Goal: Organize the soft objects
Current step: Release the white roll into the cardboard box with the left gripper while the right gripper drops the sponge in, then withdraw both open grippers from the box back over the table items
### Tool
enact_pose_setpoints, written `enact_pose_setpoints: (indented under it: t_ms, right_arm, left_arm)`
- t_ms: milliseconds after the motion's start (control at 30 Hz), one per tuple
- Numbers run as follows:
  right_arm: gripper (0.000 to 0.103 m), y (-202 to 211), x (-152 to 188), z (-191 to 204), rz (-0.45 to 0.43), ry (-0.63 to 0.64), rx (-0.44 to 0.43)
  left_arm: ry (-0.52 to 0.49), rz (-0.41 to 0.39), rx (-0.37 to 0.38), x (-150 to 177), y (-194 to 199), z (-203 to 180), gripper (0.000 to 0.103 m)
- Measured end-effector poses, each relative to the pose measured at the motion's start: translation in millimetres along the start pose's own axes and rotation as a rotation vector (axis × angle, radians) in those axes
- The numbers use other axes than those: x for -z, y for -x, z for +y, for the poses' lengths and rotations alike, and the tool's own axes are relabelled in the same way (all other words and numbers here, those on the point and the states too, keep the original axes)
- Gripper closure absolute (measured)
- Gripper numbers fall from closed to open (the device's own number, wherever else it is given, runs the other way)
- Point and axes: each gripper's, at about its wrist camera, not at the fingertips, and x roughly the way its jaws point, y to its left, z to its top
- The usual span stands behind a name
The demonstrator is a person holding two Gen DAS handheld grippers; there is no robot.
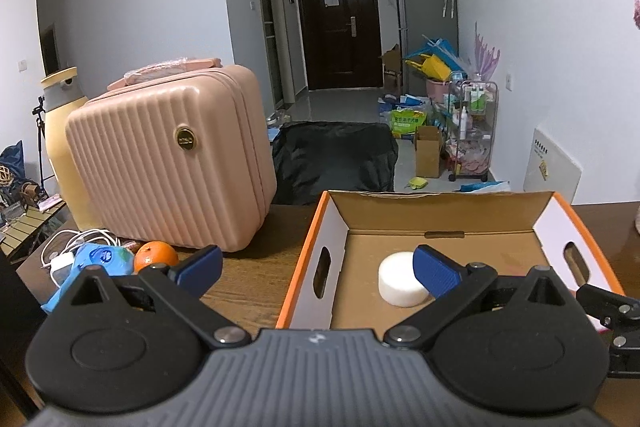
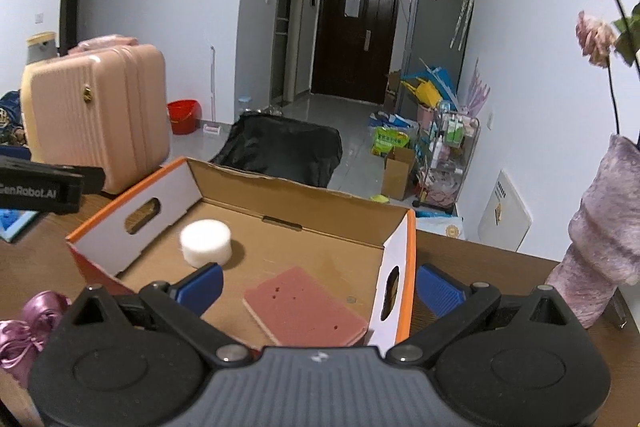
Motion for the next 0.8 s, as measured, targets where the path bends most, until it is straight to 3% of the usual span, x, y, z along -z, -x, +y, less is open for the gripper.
enact_pose_setpoints:
  t_ms: [533, 800]
  right_arm:
    - [0.0, 92.4, 24.5, 22.5, -0.104, -0.007, 0.021]
    - [0.0, 142.7, 47.5, 39.7, -0.142, 0.002, 0.029]
  left_arm:
    - [0.004, -0.053, 0.069, 18.2, 82.9, 18.8, 0.0]
    - [0.001, -0.124, 0.108, 36.2, 139.1, 32.4, 0.0]
